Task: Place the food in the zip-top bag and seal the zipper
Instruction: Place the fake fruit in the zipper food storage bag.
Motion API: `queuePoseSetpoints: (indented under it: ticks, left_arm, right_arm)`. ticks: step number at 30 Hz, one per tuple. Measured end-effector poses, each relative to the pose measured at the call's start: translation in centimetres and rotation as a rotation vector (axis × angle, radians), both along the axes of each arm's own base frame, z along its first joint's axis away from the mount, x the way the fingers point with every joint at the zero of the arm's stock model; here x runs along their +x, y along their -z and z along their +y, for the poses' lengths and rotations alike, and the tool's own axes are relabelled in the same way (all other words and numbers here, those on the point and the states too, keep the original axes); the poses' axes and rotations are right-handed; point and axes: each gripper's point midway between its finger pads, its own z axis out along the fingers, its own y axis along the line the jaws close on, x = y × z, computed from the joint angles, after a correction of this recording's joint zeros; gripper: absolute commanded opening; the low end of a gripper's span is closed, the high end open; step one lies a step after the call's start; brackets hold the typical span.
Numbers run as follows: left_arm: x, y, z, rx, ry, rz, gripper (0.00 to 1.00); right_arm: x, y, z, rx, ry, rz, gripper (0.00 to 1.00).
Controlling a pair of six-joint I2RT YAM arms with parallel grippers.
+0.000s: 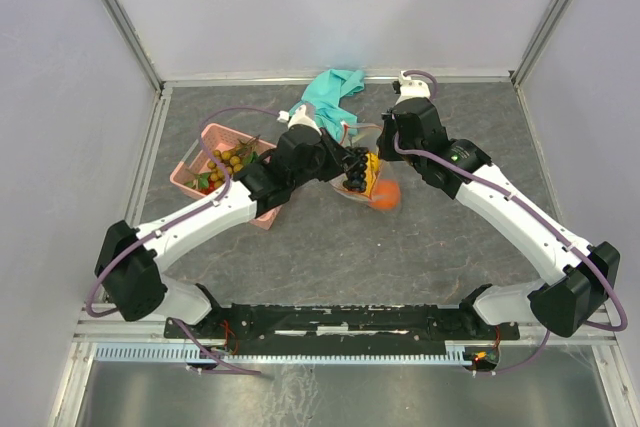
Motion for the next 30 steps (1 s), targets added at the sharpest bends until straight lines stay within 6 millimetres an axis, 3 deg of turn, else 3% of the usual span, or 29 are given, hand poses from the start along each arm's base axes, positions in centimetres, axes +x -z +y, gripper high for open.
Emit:
queuePoseSetpoints:
  ticks: [2,5,10,16,23,26,30]
  left_arm:
    - [-0.1,-0.6,-1.1,-0.018,0.032,-0.004,0.14]
    - [-0.5,-0.8,-2.7,-0.034,0.078,-0.002,0.34]
    - [-1.1,0.4,-3.3,-0.012,0.1,0.029,0.56]
    - [-0.9,0.1,-3.2,-0.005,0.092,0.03,0.66]
    - [-1.0,-1.6,-2.6,0.048,0.098,0.021,0.68]
    - [-1.2,-2.4,-1.5,0.098,0.09,0.006,0.69]
    - [-2.0,-2.7,1.4,0.187,0.049,0.002,0.69]
  right_arm:
    - [0.0,0.0,0.0,0.001,-0.002,0.001,0.02]
    - [0.0,0.0,0.1,0.003,-0.006,0.002,0.03]
    - [-0.1,0.0,0.2,0.005,-0.009,0.003,0.03]
    - [-0.1,0.0,0.2,0.005,-0.012,0.004,0.03]
    - [-0.1,0.0,0.2,0.003,-0.013,0.004,0.04]
    - [-0.1,0.0,0.2,0.001,-0.014,0.003,0.04]
    - [-0.1,0.0,0.2,-0.002,-0.016,0.002,0.04]
